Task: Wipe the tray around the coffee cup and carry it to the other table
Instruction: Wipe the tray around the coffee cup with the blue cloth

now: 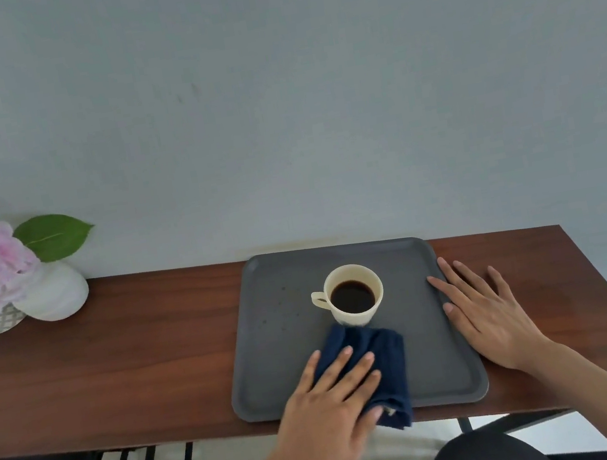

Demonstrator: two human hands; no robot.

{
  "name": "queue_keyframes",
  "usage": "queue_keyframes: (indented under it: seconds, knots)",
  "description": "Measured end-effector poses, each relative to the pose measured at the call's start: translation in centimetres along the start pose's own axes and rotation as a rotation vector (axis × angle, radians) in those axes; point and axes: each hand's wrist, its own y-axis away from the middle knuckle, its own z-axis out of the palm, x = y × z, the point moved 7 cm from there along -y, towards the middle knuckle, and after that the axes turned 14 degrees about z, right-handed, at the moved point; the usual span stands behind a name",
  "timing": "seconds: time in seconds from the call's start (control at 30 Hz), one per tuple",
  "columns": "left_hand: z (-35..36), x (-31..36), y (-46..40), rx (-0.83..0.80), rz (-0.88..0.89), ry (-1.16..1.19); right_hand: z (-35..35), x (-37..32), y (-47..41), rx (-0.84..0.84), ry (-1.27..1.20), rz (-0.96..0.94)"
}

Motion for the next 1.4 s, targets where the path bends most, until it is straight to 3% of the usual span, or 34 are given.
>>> queue_keyframes:
  seconds: [0.23, 0.47, 1.0, 1.2, 1.4]
  knots:
    - [-2.2, -6.4, 7.6, -0.09, -0.198, -0.083, -0.2, -0.2, 0.2, -0.002, -0.024, -0.002]
    - [-1.6, -5.5, 5.4, -0.063, -0.372, -0.047, -0.2, -0.2, 0.1, -0.021, -0.041, -0.011]
    - [-1.3, -17.2, -4.4, -0.13, -0.355, 0.008, 0.0, -0.2, 0.0, -0.038, -0.033, 0.006]
    - [-1.3, -17.1, -4.2, -0.112, -0.346, -0.013, 0.1, -0.2, 0.0, -0.007, 0.018, 0.044]
    - [-1.7, -12.7, 0.0, -0.091, -0.314, 0.039, 0.2, -0.1, -0.1, 0.026, 0.042, 0.059]
